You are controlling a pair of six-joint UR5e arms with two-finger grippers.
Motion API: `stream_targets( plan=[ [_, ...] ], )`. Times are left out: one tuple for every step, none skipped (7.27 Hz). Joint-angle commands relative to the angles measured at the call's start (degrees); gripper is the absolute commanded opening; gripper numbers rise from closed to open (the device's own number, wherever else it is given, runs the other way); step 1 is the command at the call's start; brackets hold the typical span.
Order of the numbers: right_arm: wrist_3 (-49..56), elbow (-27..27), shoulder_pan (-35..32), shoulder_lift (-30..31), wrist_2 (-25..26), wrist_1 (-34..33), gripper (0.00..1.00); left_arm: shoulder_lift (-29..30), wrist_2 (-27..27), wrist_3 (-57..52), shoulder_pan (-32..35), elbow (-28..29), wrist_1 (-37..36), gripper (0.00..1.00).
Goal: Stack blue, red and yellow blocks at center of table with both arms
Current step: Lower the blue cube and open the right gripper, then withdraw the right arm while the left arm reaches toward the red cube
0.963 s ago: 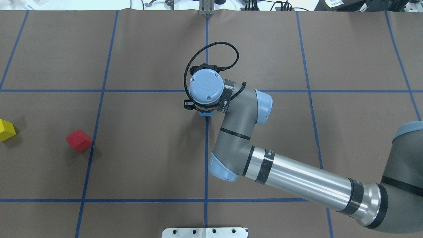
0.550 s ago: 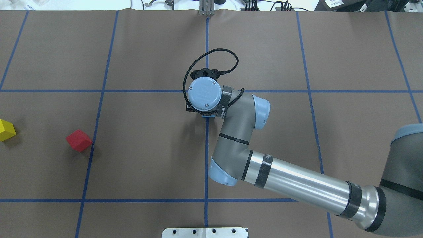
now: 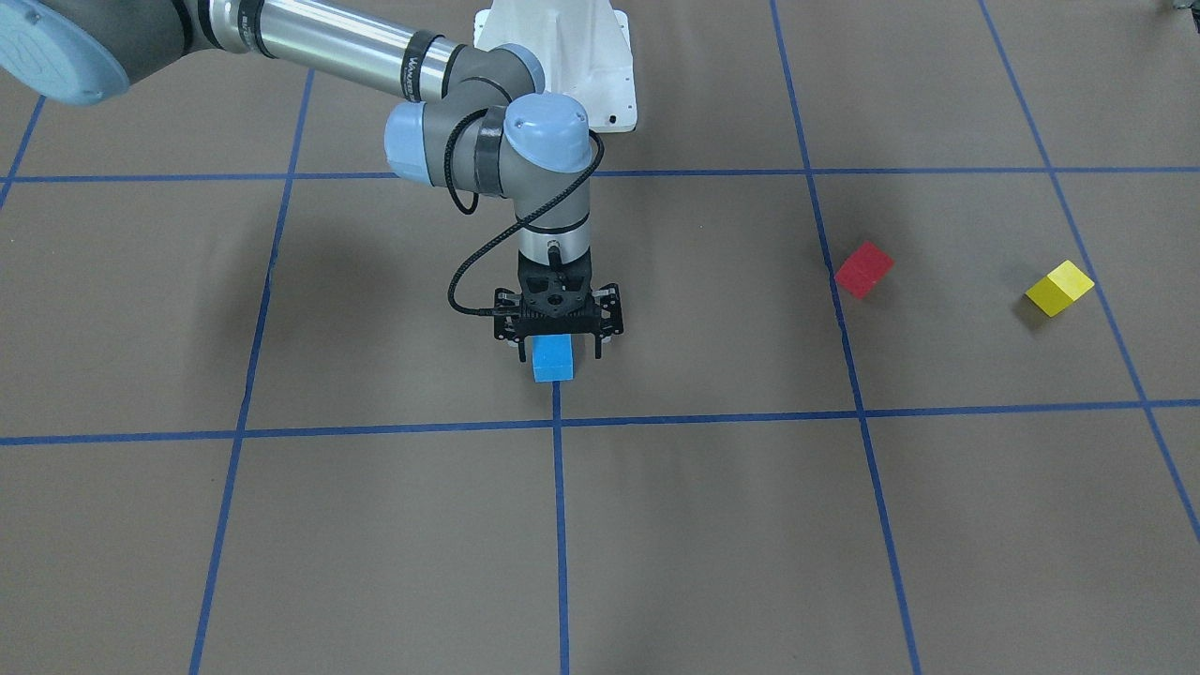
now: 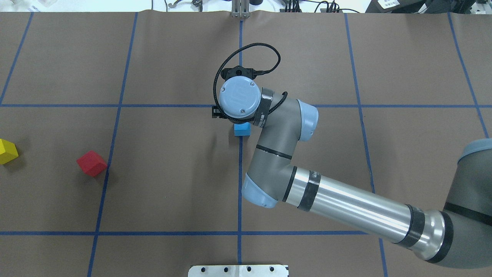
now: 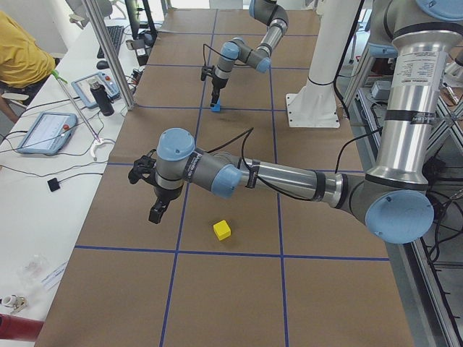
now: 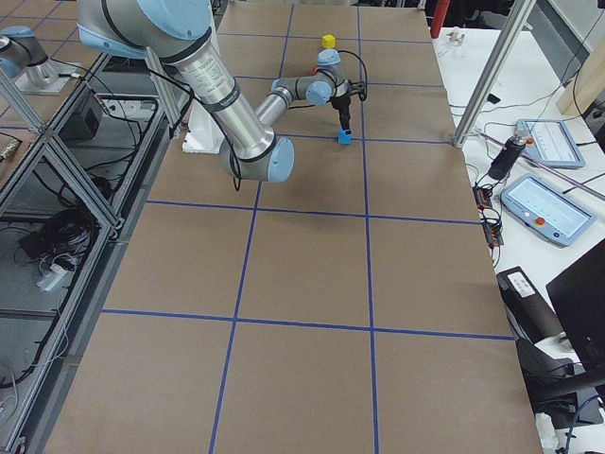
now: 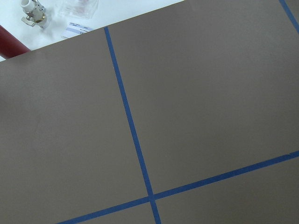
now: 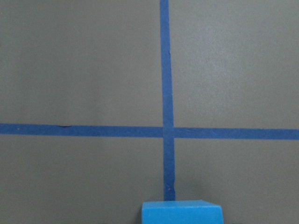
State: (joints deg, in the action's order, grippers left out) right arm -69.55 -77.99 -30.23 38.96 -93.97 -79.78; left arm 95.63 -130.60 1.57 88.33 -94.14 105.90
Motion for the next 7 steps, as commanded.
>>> stream_targets(
  plan=[
    [6.3, -2.5, -8.8, 1.0, -10.1, -0.3, 0.99, 0.1, -0.1, 2.5, 0.0, -0.5, 0.5, 1.0],
    [10.7, -2.7, -13.1, 2.1, -14.8, -0.3, 0.99, -0.1, -0.1, 2.8, -0.4, -0.5, 5.8, 1.0],
    [14.8, -4.6, -17.1, 4.5, -19.5, -0.3, 0.99, -1.5, -0.1, 6.2, -3.2, -0.3, 13.2, 1.0],
    [19.7, -8.4, -20.6, 9.4, -22.1, -0.3, 0.99, -0.8, 0.2, 11.6, -9.2, -0.9, 14.2, 1.0],
    [26.1, -10.5, -24.0, 13.7, -25.0, -0.3, 0.99, 0.6, 0.3, 14.1, -14.3, -1.6, 15.4, 1.0],
    [30.5, -12.7, -27.2, 17.9, -27.0, -0.3, 0.99, 0.7, 0.6, 18.9, -18.7, -2.7, 18.3, 1.0],
    [37.5, -14.5, -30.0, 21.9, -29.1, -0.2, 0.99, 0.2, 4.2, 23.5, -24.5, -2.8, 24.7, 1.0]
  ],
)
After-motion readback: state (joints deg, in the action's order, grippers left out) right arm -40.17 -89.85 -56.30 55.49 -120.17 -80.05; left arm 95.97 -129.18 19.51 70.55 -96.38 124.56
